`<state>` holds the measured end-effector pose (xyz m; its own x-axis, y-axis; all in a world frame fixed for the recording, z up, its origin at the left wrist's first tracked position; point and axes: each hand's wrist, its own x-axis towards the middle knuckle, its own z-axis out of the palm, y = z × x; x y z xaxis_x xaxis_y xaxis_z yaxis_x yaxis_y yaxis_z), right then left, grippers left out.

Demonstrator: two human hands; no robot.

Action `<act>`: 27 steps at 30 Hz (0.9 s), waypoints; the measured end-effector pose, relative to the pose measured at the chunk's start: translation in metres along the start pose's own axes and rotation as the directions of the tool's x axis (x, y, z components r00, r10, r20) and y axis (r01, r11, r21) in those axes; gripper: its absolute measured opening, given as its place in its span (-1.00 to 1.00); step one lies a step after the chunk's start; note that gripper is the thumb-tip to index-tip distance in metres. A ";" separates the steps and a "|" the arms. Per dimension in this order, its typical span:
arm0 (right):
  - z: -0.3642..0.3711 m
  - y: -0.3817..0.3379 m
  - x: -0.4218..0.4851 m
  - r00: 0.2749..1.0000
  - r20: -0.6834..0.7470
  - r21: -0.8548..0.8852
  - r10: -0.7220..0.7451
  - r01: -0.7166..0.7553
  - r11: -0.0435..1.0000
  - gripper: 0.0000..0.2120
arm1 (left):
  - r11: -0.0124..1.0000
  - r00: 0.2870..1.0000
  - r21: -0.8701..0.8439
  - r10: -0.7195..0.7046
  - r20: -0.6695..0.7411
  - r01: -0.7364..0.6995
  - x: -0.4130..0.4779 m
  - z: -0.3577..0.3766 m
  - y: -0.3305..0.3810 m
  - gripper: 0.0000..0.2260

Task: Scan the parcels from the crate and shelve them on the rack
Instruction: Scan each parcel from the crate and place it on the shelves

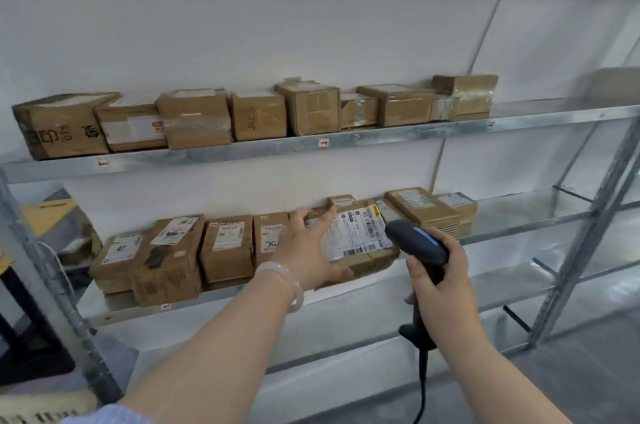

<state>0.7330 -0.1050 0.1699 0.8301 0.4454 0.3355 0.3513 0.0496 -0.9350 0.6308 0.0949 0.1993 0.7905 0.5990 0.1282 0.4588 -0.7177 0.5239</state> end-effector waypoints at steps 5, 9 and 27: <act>-0.086 0.018 0.058 0.995 -0.083 0.037 0.052 -0.049 0.998 -0.56 | 0.997 0.997 -0.027 0.071 0.037 -0.070 0.052 0.041 0.087 0.02; -0.148 0.027 0.097 0.991 -0.118 0.052 0.065 -0.059 0.997 -0.57 | 0.990 0.990 -0.058 0.133 0.055 -0.129 0.087 0.075 0.150 -0.01; -0.277 0.039 0.249 0.930 -0.367 0.126 -0.005 0.055 0.991 -0.59 | 0.886 0.945 -0.328 0.299 -0.134 -0.327 0.224 0.134 0.327 -0.08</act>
<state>1.0731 -0.2400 0.2489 0.9294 0.0864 0.3589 0.3389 0.1857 -0.9223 1.0118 -0.0529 0.2864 0.8296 0.3993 0.3903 0.0153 -0.7150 0.6990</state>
